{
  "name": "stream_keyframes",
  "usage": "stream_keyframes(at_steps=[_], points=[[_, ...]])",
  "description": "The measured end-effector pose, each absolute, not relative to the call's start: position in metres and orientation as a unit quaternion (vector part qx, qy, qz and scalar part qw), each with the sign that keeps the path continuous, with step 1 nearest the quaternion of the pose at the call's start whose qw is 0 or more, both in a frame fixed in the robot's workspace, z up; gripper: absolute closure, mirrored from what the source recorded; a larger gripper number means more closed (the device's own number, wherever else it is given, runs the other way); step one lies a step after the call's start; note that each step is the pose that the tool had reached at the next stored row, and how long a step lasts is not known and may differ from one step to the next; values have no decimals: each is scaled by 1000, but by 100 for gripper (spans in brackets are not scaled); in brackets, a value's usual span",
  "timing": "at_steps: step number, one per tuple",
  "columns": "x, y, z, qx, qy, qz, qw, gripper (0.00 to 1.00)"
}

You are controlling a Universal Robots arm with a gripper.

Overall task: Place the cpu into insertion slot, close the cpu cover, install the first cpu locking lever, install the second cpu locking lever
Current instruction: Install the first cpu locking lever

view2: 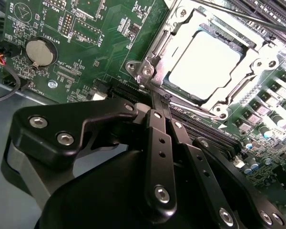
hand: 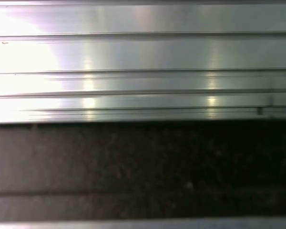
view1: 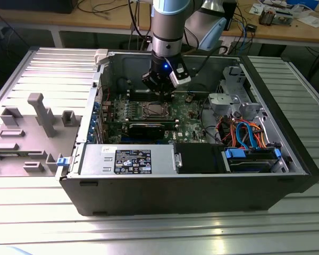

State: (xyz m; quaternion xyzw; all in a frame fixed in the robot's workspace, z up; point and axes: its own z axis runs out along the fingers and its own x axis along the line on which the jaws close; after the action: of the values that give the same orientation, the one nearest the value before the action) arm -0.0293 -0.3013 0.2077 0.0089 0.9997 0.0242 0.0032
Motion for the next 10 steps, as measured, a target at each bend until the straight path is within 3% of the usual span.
stream_keyframes(at_steps=[10], points=[[-29,-304,202,9,1000,22,3,89]])
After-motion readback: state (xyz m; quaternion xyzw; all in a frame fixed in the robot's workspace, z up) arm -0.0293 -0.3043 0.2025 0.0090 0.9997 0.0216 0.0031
